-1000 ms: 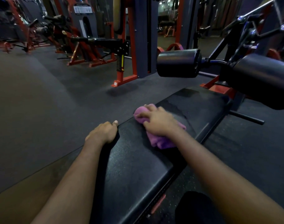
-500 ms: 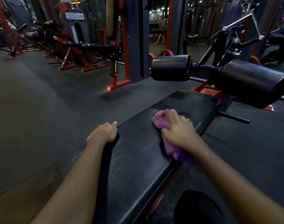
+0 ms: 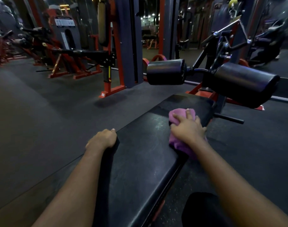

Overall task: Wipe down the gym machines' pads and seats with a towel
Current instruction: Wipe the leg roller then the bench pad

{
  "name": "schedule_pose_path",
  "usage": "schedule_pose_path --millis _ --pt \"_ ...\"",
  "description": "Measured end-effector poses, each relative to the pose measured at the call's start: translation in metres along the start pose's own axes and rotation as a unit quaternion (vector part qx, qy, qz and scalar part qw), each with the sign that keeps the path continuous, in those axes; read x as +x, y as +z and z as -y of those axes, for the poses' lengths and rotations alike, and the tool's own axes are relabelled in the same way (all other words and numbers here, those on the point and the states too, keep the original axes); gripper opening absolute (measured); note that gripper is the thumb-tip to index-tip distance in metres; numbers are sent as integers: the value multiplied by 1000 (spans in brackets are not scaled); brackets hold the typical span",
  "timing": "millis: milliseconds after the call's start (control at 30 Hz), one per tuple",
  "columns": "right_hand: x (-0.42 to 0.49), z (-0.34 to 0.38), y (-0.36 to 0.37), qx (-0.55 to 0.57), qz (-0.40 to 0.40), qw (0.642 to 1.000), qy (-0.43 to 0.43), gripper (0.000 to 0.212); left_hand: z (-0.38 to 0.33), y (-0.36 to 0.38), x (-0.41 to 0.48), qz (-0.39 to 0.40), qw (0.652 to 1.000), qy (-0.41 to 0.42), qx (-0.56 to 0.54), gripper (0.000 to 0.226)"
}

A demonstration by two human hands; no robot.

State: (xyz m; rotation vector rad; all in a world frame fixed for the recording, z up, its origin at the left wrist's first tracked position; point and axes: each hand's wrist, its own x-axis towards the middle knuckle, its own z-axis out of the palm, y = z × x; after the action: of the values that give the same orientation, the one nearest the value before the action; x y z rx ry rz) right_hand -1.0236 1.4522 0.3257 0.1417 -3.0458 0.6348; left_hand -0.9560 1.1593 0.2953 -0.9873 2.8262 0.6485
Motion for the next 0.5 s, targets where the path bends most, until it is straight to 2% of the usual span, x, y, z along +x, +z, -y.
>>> schedule_pose_path --millis 100,167,300,367,500 --pt "-27 -18 12 6 -4 998 -69 54 -8 -4 7 15 1000 -5 0 64" --pt "-6 -33 5 22 -2 996 -83 52 -22 -4 7 -1 1000 1 12 64" --pt "61 -45 -10 59 -9 998 10 49 -60 5 7 -26 999 34 32 65" --pt "71 -40 -9 44 -18 998 29 51 -76 9 11 -35 998 37 31 66" --pt "43 -47 8 10 -49 996 -76 52 -101 12 26 -40 998 31 27 68"
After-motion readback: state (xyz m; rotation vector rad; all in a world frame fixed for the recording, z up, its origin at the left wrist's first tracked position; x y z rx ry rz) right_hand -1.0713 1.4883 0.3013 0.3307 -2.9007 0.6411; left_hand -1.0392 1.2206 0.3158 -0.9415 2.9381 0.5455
